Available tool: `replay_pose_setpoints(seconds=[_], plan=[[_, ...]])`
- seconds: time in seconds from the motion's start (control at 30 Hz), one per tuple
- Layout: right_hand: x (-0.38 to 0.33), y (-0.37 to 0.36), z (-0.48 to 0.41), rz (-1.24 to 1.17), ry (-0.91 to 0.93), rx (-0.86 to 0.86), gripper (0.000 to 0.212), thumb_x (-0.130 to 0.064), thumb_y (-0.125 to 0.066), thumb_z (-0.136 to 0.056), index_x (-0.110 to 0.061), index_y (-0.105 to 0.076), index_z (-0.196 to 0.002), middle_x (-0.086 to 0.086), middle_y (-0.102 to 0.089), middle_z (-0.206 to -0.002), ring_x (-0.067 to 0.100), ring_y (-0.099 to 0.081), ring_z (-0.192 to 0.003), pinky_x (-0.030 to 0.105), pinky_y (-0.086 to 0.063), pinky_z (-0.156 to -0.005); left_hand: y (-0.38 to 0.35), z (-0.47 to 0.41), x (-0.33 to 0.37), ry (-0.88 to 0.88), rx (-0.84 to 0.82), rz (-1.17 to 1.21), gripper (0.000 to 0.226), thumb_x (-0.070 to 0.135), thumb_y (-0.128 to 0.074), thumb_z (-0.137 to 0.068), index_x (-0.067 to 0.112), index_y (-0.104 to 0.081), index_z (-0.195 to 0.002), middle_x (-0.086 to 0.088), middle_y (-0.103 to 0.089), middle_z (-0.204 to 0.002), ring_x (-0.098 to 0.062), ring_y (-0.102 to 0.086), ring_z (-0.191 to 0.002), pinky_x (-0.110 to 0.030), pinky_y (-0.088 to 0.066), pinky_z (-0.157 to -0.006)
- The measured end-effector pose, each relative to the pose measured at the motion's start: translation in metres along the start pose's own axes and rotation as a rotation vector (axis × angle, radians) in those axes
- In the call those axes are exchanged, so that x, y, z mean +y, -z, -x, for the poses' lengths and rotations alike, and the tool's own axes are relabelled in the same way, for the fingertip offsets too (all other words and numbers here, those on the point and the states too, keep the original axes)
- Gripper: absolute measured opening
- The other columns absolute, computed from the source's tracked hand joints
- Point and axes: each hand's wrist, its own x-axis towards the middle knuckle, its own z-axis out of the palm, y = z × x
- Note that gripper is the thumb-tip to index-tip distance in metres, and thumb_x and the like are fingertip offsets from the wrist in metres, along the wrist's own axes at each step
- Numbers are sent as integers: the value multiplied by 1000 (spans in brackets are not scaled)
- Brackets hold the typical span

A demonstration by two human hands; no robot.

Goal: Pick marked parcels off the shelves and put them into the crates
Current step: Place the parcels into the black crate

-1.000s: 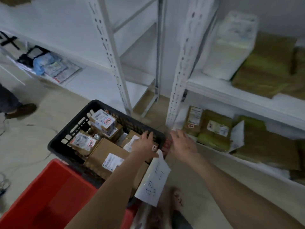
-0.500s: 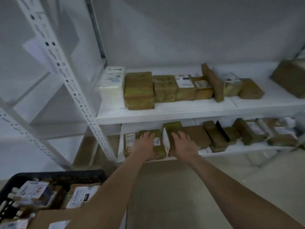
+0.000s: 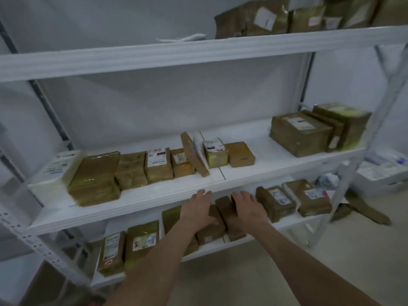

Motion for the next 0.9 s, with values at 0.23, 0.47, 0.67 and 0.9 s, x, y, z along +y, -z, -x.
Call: replay_pose_setpoints(seconds=[0.23, 0.47, 0.67, 0.9], plan=[[76, 36, -49, -106, -83, 40, 81, -48, -61, -88, -22, -17, -151, 6, -18, -156, 28, -22, -143, 43, -30, -112, -5, -76, 73, -30, 71, 128, 72, 47, -50, -94, 18, -19, -151, -3, -18, -157, -22, -25, -142, -38, -32, -110], [126, 58, -157, -443, -235, 53, 70, -44, -56, -93, -11, -28, -149, 9, -28, -153, 28, -36, -136, 39, -34, -110, -9, -195, 110, 157, 200, 488, 61, 41, -49, -96, 11, -29, -145, -10, -36, -147, -26, -42, -131, -37, -41, -102], [150, 69, -240, -697, -243, -29, 68, -39, -52, -97, -7, -25, -150, 10, -29, -155, 27, -32, -140, 36, -30, -111, -13, -273, 125, 382, 259, 511, 62, 38, -47, -97, 6, -26, -145, -14, -18, -154, -29, -34, -135, -38, -41, -102], [174, 75, -275, -765, -190, -132, 56, -38, -51, -97, -2, -42, -139, 14, -49, -140, 29, -47, -126, 36, -38, -103, -19, -305, 140, 435, 250, 570, 62, 39, -46, -97, 10, -25, -147, -17, -26, -151, -34, -36, -134, -42, -39, -103]])
